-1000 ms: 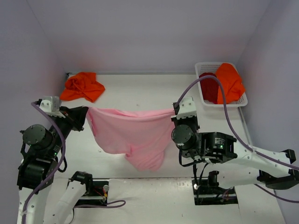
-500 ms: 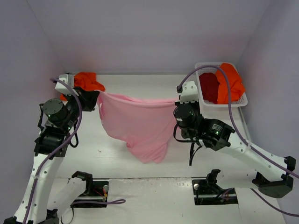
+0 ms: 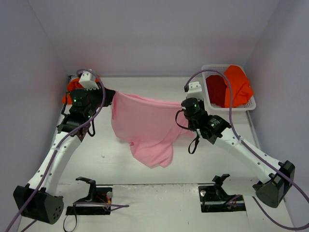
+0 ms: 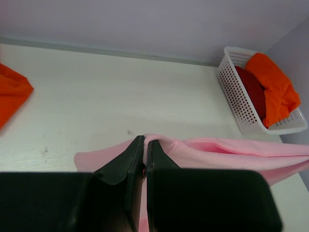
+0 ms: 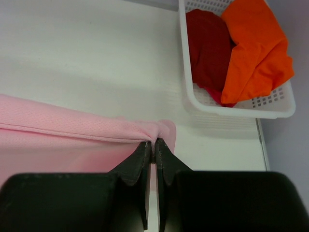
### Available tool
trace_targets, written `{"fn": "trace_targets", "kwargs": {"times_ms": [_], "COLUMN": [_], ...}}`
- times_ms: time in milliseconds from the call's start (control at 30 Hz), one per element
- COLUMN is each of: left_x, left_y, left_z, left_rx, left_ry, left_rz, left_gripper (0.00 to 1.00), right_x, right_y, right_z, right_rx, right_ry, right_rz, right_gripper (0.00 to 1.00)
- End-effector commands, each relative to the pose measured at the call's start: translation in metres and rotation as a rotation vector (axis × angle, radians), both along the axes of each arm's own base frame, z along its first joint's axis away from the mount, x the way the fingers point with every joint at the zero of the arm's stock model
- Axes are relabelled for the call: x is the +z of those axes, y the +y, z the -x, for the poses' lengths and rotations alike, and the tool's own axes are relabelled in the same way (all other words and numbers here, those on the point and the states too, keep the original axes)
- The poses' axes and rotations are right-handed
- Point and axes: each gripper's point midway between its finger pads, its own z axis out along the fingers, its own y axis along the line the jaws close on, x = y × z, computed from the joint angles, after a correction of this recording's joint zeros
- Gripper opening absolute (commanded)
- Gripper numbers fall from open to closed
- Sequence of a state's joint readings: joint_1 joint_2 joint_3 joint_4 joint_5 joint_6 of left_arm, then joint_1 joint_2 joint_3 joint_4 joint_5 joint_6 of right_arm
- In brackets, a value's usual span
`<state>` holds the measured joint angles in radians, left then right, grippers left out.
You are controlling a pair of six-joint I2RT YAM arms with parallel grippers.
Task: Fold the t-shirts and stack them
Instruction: Flatten the tshirt out
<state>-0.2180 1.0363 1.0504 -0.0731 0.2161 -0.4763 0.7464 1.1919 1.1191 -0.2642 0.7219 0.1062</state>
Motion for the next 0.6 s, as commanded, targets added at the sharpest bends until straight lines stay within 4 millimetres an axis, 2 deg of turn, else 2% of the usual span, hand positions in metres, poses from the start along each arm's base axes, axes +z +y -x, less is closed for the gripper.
{"fn": "trace_targets", "kwargs": {"times_ms": [0, 33, 100, 133, 200, 233, 300, 400, 433, 567], "left_x": [0.039, 0.027, 0.027, 0.015, 0.012, 0.000, -0.009, -0.014, -0.025, -0.032], "left_y": [-0.018, -0.024, -0.039, -0.046, -0.063, -0.069, -0.084, -0.095, -0.100, -0.106], "left_z": [-0.019, -0.030, -0.037, -0.047, -0.052, -0.061, -0.071, -0.081, -0.087, -0.099], "left_rx": [-0.023, -0.024, -0.053, -0.055, -0.083, -0.085, -0.102, -0.116, -0.121, -0.125], "left_ry": [-0.147, -0.116, -0.118, -0.091, -0.089, -0.061, -0.045, -0.033, -0.011, 0.003], "left_rz": [0.038, 0.027, 0.018, 0.008, -0.007, -0.018, -0.026, -0.028, -0.036, -0.041], "left_gripper": [0.00, 0.00, 0.00, 0.00, 0.00, 0.00, 0.00, 0.00, 0.00, 0.00], "right_x": [0.000, -0.004, -0.015, -0.020, -0.025, -0.028, -0.033, -0.039, -0.044, -0.054], "right_y": [0.007, 0.005, -0.001, -0.002, -0.010, -0.010, -0.011, -0.012, -0.011, -0.011], "right_z": [-0.016, -0.018, -0.023, -0.025, -0.029, -0.031, -0.036, -0.042, -0.045, -0.051], "right_rx": [0.012, 0.008, -0.008, -0.014, -0.038, -0.037, -0.047, -0.052, -0.055, -0.055], "right_ry": [-0.036, -0.028, -0.010, -0.002, 0.005, 0.007, 0.004, 0.012, 0.021, 0.037], "right_rz": [-0.072, -0.069, -0.064, -0.061, -0.065, -0.073, -0.081, -0.076, -0.069, -0.065], "right_gripper": [0.00, 0.00, 0.00, 0.00, 0.00, 0.00, 0.00, 0.00, 0.00, 0.00]}}
